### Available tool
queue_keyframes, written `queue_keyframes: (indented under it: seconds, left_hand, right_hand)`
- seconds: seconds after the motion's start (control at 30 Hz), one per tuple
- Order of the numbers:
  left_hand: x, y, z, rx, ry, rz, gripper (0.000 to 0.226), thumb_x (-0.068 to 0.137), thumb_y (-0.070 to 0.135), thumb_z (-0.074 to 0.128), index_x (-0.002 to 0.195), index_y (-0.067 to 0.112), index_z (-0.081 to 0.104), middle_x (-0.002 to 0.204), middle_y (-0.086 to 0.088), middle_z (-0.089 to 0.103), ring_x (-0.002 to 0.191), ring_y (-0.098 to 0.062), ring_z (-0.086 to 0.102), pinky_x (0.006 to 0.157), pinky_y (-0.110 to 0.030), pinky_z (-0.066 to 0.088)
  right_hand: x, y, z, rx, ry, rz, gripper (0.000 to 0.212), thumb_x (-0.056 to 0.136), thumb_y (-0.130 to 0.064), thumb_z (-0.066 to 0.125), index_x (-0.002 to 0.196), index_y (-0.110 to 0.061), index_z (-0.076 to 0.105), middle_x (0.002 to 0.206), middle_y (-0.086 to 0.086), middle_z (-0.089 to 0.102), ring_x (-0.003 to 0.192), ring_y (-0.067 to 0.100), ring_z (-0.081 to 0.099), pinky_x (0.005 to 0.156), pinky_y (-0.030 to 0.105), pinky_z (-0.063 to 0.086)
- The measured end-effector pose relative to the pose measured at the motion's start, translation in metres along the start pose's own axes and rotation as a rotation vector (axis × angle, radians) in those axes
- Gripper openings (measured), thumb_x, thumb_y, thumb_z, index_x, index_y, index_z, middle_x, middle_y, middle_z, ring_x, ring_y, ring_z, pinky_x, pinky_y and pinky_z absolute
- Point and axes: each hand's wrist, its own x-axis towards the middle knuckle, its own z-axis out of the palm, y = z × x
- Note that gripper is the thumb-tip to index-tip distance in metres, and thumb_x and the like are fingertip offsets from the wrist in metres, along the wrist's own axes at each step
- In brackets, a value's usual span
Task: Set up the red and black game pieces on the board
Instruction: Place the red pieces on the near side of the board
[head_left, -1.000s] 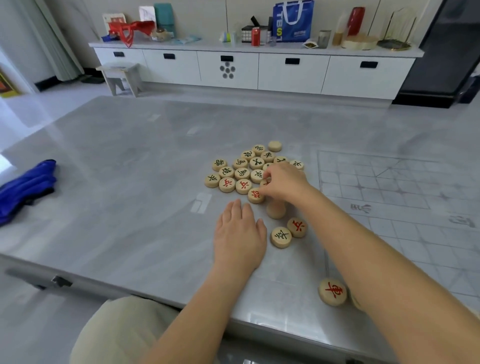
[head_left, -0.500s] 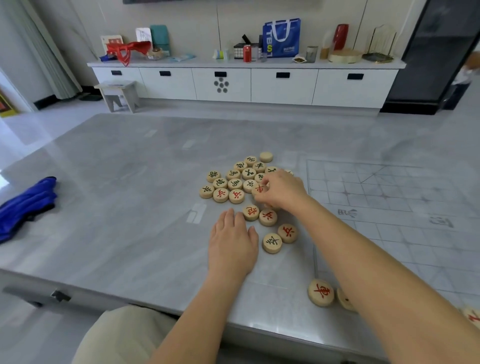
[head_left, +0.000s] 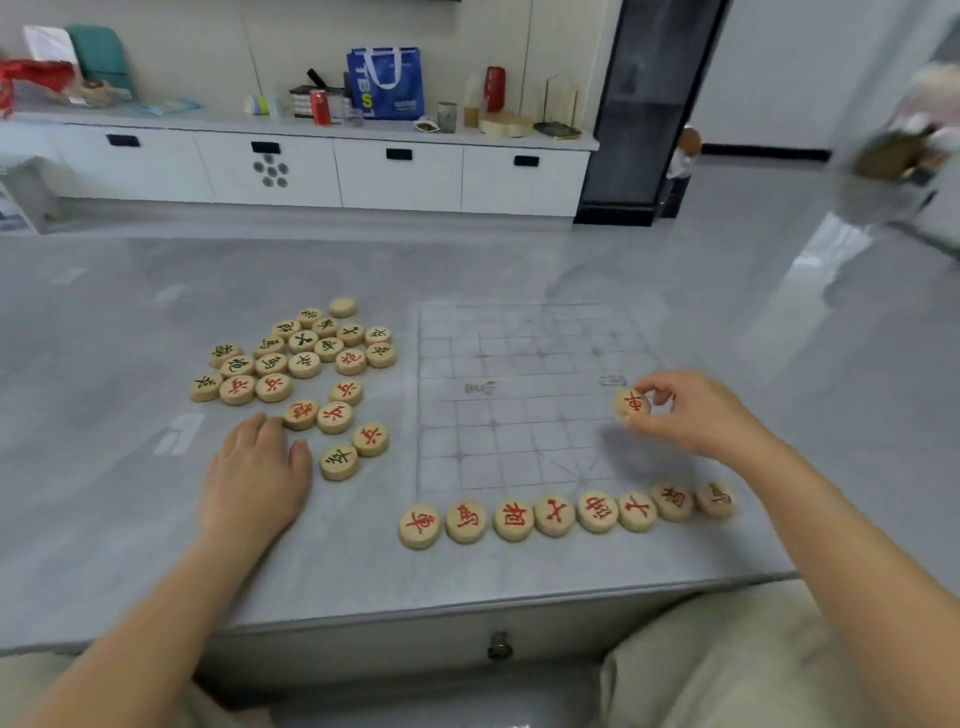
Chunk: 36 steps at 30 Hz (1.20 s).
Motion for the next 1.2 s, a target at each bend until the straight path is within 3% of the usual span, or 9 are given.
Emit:
queue_keyframes:
  seconds: [0.27,0.43,0.57,0.73,0.9,1.2]
  left_hand:
    - [0.012,-0.016,0.014,0.049,-0.04,-0.011,0.049,0.096,0.031,0.041,0.132,-0.002,0.046,0.138,-0.025,0.045,0.129,-0.04,0.038,0.109,-0.05,0.031]
    - [0.012,-0.014,0.012,0.064,-0.041,-0.008,0.052,0.097,0.033,0.036,0.134,-0.002,0.044,0.141,-0.024,0.043,0.131,-0.038,0.037,0.11,-0.049,0.029]
    - [0.01,-0.014,0.011,0.069,-0.027,0.004,0.048,0.096,0.035,0.035,0.127,0.0,0.049,0.132,-0.024,0.05,0.122,-0.04,0.044,0.103,-0.052,0.037]
    - [0.007,-0.009,0.007,0.038,-0.015,-0.01,0.045,0.096,0.032,0.037,0.123,-0.001,0.051,0.127,-0.024,0.052,0.118,-0.04,0.047,0.101,-0.051,0.038]
    - [0.002,-0.004,0.002,0.017,-0.017,-0.023,0.043,0.095,0.031,0.037,0.12,-0.001,0.052,0.125,-0.024,0.053,0.116,-0.04,0.048,0.097,-0.051,0.041]
    - [-0.004,0.002,-0.003,-0.027,0.013,-0.008,0.046,0.097,0.029,0.038,0.133,0.001,0.046,0.138,-0.018,0.047,0.128,-0.032,0.043,0.106,-0.043,0.034]
  right_hand:
    - [-0.042,0.088,-0.029,-0.032,0.005,0.157,0.031,0.075,-0.036,0.073,0.103,-0.027,0.066,0.1,-0.001,0.058,0.082,0.014,0.052,0.071,0.026,0.036]
    - [-0.054,0.105,-0.015,-0.093,-0.133,0.225,0.039,0.072,-0.034,0.073,0.109,-0.025,0.064,0.104,-0.002,0.06,0.091,0.016,0.058,0.078,0.03,0.047]
    - [-0.055,0.104,-0.008,-0.073,-0.13,0.215,0.041,0.072,-0.033,0.071,0.112,-0.025,0.063,0.107,-0.001,0.06,0.09,0.015,0.059,0.078,0.031,0.05]
    - [-0.054,0.096,-0.016,-0.127,-0.234,0.227,0.069,0.072,-0.036,0.073,0.134,-0.027,0.045,0.133,0.004,0.045,0.109,0.02,0.053,0.087,0.03,0.045]
    - [-0.047,0.061,-0.019,-0.035,-0.146,0.108,0.076,0.075,-0.039,0.073,0.141,-0.026,0.037,0.143,0.004,0.033,0.123,0.02,0.046,0.101,0.033,0.037]
    - [-0.012,-0.026,0.02,0.052,-0.17,-0.184,0.066,0.083,-0.044,0.063,0.141,-0.032,0.035,0.143,-0.004,0.033,0.127,0.011,0.039,0.103,0.029,0.034]
